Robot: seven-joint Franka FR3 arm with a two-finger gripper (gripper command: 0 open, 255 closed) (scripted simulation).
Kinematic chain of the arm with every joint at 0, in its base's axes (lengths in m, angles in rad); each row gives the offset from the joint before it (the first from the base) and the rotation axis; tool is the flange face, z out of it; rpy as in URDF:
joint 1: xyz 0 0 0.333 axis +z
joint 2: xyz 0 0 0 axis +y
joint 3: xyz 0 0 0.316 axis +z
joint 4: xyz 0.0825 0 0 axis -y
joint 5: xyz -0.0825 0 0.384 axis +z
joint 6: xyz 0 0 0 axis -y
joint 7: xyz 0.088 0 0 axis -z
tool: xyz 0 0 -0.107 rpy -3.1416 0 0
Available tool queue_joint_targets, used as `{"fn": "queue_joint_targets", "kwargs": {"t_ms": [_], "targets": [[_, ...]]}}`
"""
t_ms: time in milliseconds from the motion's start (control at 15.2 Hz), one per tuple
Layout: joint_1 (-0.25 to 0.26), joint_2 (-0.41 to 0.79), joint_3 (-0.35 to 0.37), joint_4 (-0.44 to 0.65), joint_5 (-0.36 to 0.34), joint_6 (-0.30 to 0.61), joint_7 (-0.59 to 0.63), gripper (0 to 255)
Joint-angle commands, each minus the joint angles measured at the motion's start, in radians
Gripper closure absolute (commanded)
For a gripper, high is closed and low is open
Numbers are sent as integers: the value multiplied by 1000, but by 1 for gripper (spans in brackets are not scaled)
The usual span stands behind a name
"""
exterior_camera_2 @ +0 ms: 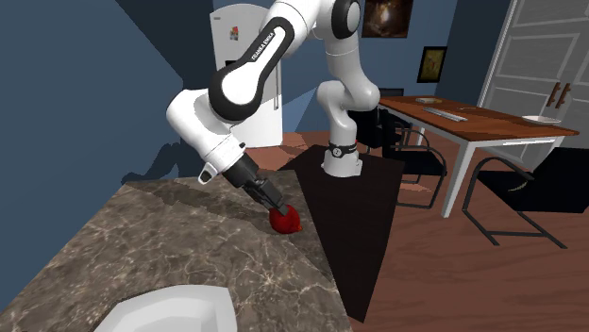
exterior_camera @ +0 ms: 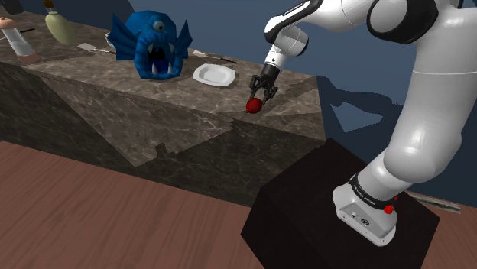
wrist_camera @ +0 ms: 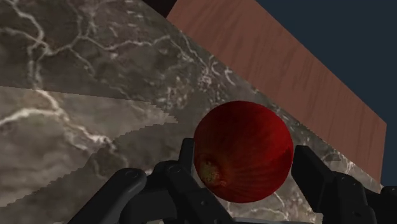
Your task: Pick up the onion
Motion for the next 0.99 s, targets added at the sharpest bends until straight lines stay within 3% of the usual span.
{"fn": "queue_joint_targets", "kwargs": {"t_ms": [0, 528, 924], "targets": [[0, 2, 0, -1, 0, 2, -1, 255], [0, 3, 0, -1, 0, 2, -2, 255], [1, -46, -6, 10, -15, -47, 32, 255]]}}
